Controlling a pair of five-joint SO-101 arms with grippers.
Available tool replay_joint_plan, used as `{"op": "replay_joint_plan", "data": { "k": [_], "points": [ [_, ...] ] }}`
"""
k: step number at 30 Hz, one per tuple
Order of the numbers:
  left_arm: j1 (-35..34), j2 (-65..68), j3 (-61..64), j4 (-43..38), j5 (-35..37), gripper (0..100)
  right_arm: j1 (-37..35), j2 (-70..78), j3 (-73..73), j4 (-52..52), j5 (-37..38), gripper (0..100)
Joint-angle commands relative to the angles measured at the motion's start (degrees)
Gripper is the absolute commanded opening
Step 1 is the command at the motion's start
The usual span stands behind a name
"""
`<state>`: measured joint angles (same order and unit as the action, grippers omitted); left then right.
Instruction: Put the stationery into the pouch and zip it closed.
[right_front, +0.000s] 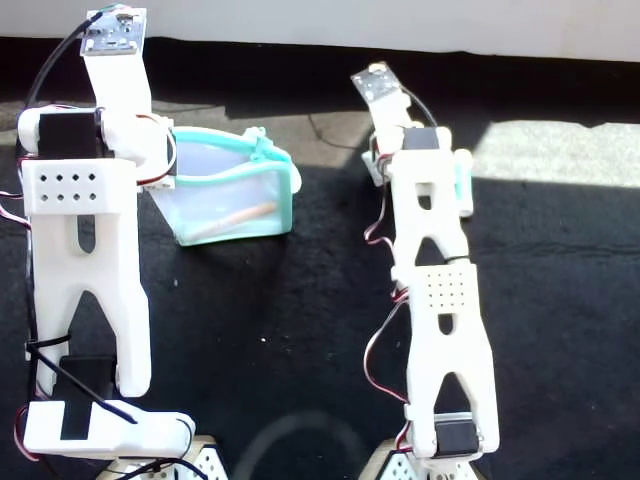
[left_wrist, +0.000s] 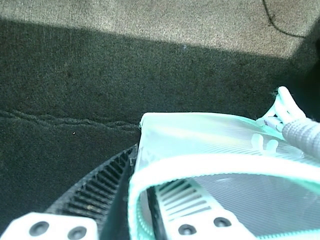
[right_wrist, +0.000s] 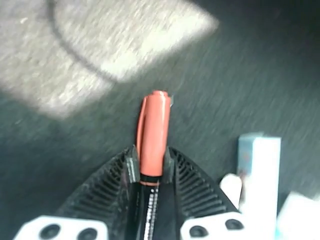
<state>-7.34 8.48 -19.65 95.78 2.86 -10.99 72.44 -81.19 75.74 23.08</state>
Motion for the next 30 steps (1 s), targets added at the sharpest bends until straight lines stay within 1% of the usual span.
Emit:
{"op": "replay_joint_plan", "data": {
  "k": [1, 3, 7, 13, 18, 20, 22, 28, 30],
  "points": [
    [-0.2, 3.9, 0.9, 1.1, -0.7, 1, 0.7, -3.0, -16.5, 9.9, -3.6, 0.6],
    [-0.2, 3.6, 0.9, 1.1, -0.7, 1, 0.6, -3.8, -22.1, 16.2, -4.3, 0.6],
    [-0.2, 3.4, 0.7, 1.1, -0.7, 1, 0.5, -8.0, -19.7, 25.4, -4.5, 0.6],
    [0.0, 3.3, 0.4, 1.0, -0.7, 1, 1.7, -15.6, -19.6, 25.5, -11.6, 0.5],
    [0.1, 3.3, 0.4, 0.7, -0.5, 1, 2.7, -28.0, -16.0, 25.6, -13.8, 0.5],
    [0.1, 3.3, 0.4, 0.5, -0.4, 1, 3.0, -35.3, -10.4, 25.6, -14.2, 0.5],
    [0.2, 3.3, 0.4, 0.5, -0.4, 1, 3.0, -43.7, -0.9, 25.6, -14.2, 0.5],
    [2.2, 3.3, 0.4, -0.4, -0.4, 1, -0.7, -70.4, 40.0, 24.5, -15.6, 0.5],
    [2.8, 3.3, 0.4, -0.6, -0.4, 1, -1.7, -76.6, 54.6, 20.5, -15.7, 0.5]
  ]
}}
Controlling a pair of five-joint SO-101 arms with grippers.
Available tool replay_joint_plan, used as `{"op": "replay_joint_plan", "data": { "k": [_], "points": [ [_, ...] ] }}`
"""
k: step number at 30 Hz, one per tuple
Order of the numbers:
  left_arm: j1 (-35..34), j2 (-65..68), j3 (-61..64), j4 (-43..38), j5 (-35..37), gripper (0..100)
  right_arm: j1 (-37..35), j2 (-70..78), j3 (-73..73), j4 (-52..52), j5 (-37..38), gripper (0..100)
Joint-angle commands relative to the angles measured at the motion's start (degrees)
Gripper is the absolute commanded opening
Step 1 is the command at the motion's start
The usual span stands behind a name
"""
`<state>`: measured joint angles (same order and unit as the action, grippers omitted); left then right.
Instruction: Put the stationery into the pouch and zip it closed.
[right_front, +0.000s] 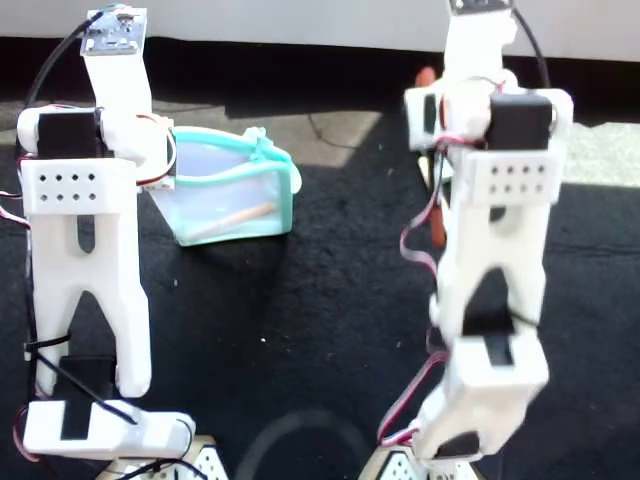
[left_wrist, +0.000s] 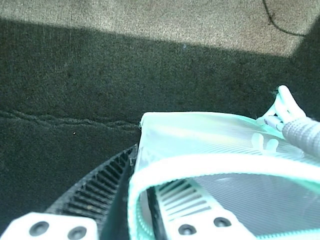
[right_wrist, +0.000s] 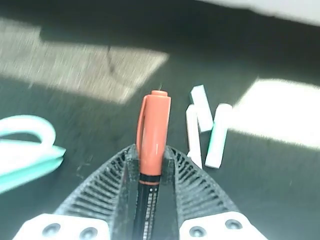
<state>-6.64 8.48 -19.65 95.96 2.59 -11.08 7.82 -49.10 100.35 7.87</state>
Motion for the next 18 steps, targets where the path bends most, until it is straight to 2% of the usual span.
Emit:
{"op": "replay_joint_plan", "data": {
  "k": [1, 7, 10, 13, 18],
  "points": [
    [2.2, 3.3, 0.5, -1.8, -0.2, 1, -1.7, -14.9, 29.8, -7.3, -0.5, 0.5],
    [2.3, 3.4, 0.5, -7.8, -0.2, 1, -1.7, -31.2, 71.1, -30.5, -0.4, 0.5],
    [2.3, 3.8, 0.5, -9.6, -0.2, 1, -1.5, -36.6, 87.1, -40.0, -0.3, 0.5],
    [2.3, 3.9, 0.6, -11.8, -0.4, 1, -1.5, -38.6, 98.8, -47.4, -0.2, 0.5],
    [3.2, 3.9, 0.6, -16.8, -0.4, 1, -1.5, -38.5, 109.1, -57.5, -0.2, 0.5]
  ]
}}
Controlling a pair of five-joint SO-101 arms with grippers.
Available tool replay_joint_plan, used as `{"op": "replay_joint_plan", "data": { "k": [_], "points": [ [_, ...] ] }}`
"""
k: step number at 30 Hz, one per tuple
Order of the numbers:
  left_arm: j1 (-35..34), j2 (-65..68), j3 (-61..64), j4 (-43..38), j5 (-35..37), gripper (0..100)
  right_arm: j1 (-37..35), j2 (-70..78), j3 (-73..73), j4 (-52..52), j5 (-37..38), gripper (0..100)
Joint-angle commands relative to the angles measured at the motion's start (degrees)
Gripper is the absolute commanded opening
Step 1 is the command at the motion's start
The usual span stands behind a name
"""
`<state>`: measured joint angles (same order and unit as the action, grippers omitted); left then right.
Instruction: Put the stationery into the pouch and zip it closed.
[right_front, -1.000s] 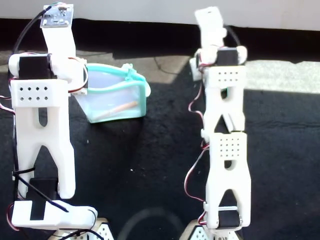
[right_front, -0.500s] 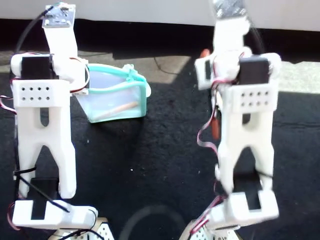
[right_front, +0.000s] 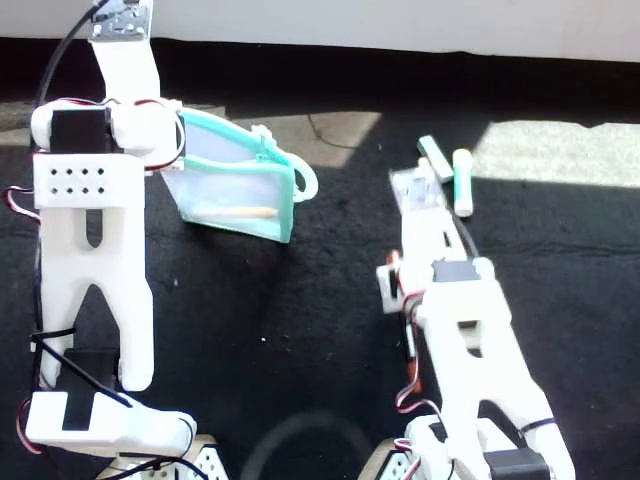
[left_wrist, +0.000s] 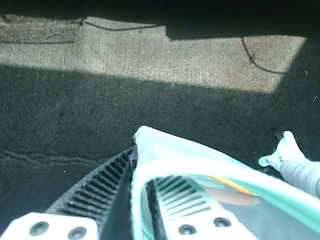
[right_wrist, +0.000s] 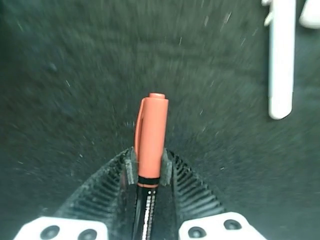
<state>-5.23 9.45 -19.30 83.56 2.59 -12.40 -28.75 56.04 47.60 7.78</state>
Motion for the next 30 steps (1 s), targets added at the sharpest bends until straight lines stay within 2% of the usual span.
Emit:
{"op": "replay_joint_plan", "data": {
  "k": [1, 8, 10, 13, 15, 23, 30],
  "points": [
    [2.3, 3.0, 0.6, -5.5, -0.4, 1, -0.2, -2.0, 5.3, -5.8, -0.1, 0.5],
    [6.7, 6.5, -0.8, -8.0, -0.4, 1, -0.2, -1.9, 9.5, -8.1, -0.1, 1.2],
    [6.7, 8.3, -2.0, -8.0, -0.2, 1, -0.2, -0.7, 9.3, -6.9, -0.1, 5.8],
    [6.0, 10.8, -3.3, -7.9, -0.2, 1, -0.3, 2.9, 8.1, -5.3, -0.1, 18.1],
    [5.5, 11.8, -5.2, -7.9, -0.3, 1, -0.3, 5.9, 6.5, -4.5, -0.1, 21.5],
    [2.7, 12.8, -13.7, -0.9, -0.4, 1, -0.3, 16.1, -11.4, 7.0, -0.2, 20.5],
    [2.7, 13.0, -13.9, -0.5, -0.4, 1, -0.7, 28.2, -23.4, 14.3, -0.1, 20.5]
  ]
}}
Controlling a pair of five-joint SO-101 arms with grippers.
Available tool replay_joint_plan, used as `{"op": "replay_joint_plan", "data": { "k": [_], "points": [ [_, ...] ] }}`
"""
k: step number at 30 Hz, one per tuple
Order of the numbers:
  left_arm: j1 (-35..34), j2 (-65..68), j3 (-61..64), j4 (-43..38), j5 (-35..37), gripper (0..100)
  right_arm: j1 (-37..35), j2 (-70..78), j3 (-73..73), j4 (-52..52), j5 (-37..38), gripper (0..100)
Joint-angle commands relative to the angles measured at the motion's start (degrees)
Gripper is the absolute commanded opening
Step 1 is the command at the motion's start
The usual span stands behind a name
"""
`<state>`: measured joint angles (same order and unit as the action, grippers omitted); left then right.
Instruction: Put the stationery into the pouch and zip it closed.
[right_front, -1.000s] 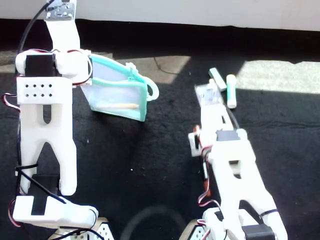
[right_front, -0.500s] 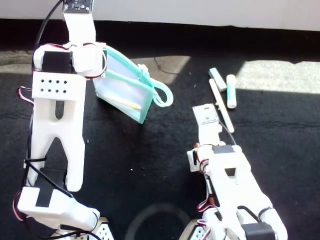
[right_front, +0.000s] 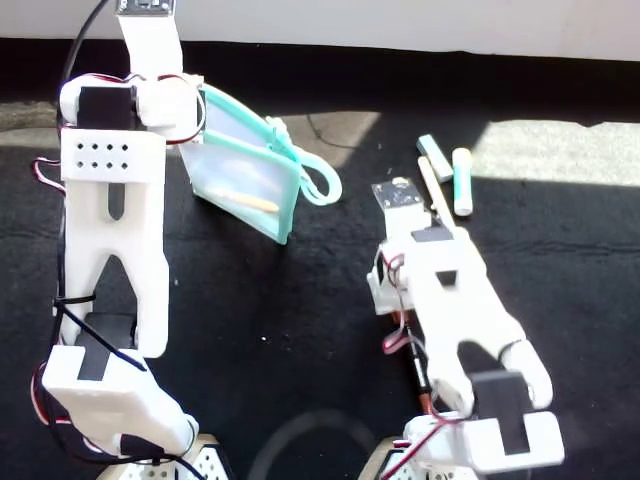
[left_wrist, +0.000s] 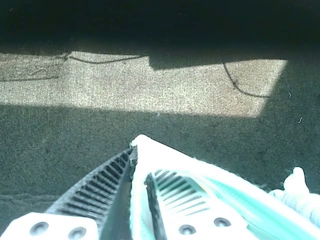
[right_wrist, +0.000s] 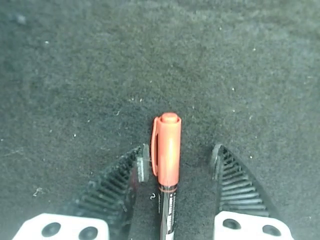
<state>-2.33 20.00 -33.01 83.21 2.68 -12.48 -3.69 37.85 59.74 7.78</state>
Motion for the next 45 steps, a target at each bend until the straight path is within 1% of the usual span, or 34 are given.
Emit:
{"op": "replay_joint_plan", "data": {
  "k": [1, 4, 5, 6, 9, 11, 14, 16, 18, 21, 24, 28, 32, 40, 42, 45],
  "points": [
    [-0.2, 2.4, -0.2, -0.3, -0.5, 1, -0.7, 4.5, -6.2, 2.8, -0.1, 20.5],
    [-0.2, 2.4, -0.2, -0.3, -0.5, 1, -1.1, 7.7, -8.1, 4.1, -0.1, 20.1],
    [-0.2, 2.4, -0.2, -0.3, -0.5, 1, -1.3, 8.4, -8.4, 4.2, -0.1, 18.3],
    [-0.2, 2.4, -0.2, -0.3, -0.5, 1, -1.5, 8.8, -8.6, 4.2, -0.1, 15.1],
    [-0.2, 2.4, -0.2, -0.3, -0.5, 1, -1.8, 9.5, -8.6, 3.9, -0.1, 0.2],
    [-0.2, 2.4, -0.2, -0.3, -0.5, 1, -1.6, 9.3, -8.6, 4.1, -0.1, 1.8],
    [-0.2, 2.4, -0.2, -0.3, -0.5, 1, -0.7, 8.3, -8.7, 4.2, 0.0, 0.6],
    [-0.2, 2.4, -0.2, -0.3, -0.5, 1, -0.2, 4.6, -8.7, 4.4, 0.0, 0.6],
    [-0.2, 2.4, -0.2, -0.3, -0.5, 1, 0.1, -1.5, -8.7, 6.0, 2.0, 0.6],
    [-0.1, 2.4, -0.2, -0.3, -0.5, 1, 0.5, -14.5, -8.7, 7.7, 6.1, 0.6],
    [0.0, 2.4, -0.2, -0.3, -0.5, 1, 0.7, -29.0, -8.7, 7.3, 7.6, 0.6],
    [0.0, 2.4, -0.2, -0.3, -0.5, 1, 0.2, -43.4, -12.5, 0.7, 7.6, 0.6],
    [0.1, 2.4, -0.2, -0.3, -0.5, 1, -4.1, -48.5, -17.1, -10.4, 7.6, 0.6],
    [0.1, 2.4, -0.2, 0.1, -0.5, 1, -19.4, -46.4, -20.6, -29.4, 7.6, 0.6],
    [0.1, 2.3, -0.4, 0.4, -0.5, 1, -21.9, -44.3, -22.0, -32.1, 7.6, 0.6],
    [0.1, 2.2, -1.5, 2.0, -0.5, 1, -23.8, -39.8, -25.3, -34.5, 7.6, 0.6]
  ]
}}
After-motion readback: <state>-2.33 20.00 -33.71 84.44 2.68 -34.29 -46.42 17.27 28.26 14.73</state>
